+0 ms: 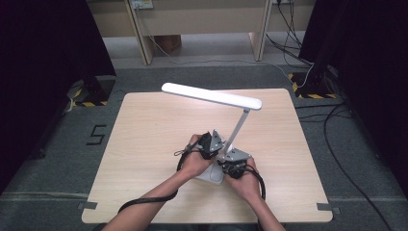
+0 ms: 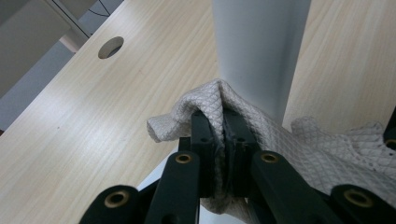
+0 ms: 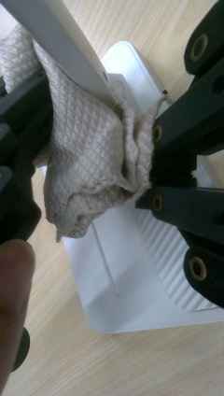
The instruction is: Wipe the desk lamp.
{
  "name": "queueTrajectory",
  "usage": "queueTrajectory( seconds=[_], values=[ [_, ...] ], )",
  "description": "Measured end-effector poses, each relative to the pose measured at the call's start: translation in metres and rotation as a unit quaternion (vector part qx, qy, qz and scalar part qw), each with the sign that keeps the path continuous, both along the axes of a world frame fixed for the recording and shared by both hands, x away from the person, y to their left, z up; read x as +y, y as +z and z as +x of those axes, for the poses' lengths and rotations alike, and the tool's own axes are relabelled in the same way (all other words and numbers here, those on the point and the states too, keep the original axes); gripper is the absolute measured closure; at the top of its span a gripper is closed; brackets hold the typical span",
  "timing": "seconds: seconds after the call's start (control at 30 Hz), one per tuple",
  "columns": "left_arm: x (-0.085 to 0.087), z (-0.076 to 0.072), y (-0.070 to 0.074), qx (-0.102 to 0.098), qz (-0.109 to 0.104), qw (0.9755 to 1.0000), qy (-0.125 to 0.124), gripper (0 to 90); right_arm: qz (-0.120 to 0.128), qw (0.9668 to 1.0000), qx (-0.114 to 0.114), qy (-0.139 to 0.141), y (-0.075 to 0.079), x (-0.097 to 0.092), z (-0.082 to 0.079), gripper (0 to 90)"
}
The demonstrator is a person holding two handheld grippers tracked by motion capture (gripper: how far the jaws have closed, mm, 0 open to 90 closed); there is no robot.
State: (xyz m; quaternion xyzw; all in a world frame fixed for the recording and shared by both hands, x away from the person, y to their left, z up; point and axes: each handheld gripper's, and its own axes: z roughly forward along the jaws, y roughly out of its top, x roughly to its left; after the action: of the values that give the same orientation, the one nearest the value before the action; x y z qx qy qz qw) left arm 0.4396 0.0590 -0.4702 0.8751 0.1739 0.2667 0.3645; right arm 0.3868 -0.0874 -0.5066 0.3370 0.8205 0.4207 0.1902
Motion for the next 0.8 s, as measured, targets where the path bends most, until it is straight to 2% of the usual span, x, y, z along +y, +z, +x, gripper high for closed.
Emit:
queueTrajectory(
  seconds=[0.17,0.3,0.43,0.47,0.53,0.6,0.63,0.8],
  values=[
    [0.001,0.001,-0.001,0.007,-0.001,1.0000,-0.001,84.2,0.001,1.0000,0.003,-0.001,0.000,0.000,0.000,89.8],
    [0.004,0.001,0.002,0.011,-0.013,0.9999,0.003,84.2,0.002,1.0000,0.002,-0.002,0.000,0.001,0.000,87.9],
    [0.010,0.001,0.006,0.009,-0.023,0.9997,0.005,84.2,-0.001,0.9999,0.003,-0.012,0.001,0.000,0.001,81.2],
    [0.011,0.001,0.008,0.010,-0.025,0.9996,0.005,84.2,-0.001,0.9999,0.006,-0.014,0.002,0.000,0.000,76.2],
    [0.015,0.000,0.011,0.009,-0.031,0.9994,0.008,84.2,-0.005,0.9996,0.024,-0.016,0.005,0.000,0.000,69.2],
    [0.019,-0.002,0.014,0.007,-0.039,0.9992,0.008,84.2,-0.015,0.9993,0.031,-0.017,0.009,0.000,-0.002,64.5],
    [0.021,-0.003,0.015,0.004,-0.041,0.9991,0.009,84.2,-0.011,0.9992,0.033,-0.019,0.012,-0.001,-0.005,63.3],
    [0.029,-0.007,0.022,-0.001,-0.051,0.9987,0.012,84.2,0.003,0.9994,0.021,-0.027,0.033,-0.007,-0.017,54.9]
  ],
)
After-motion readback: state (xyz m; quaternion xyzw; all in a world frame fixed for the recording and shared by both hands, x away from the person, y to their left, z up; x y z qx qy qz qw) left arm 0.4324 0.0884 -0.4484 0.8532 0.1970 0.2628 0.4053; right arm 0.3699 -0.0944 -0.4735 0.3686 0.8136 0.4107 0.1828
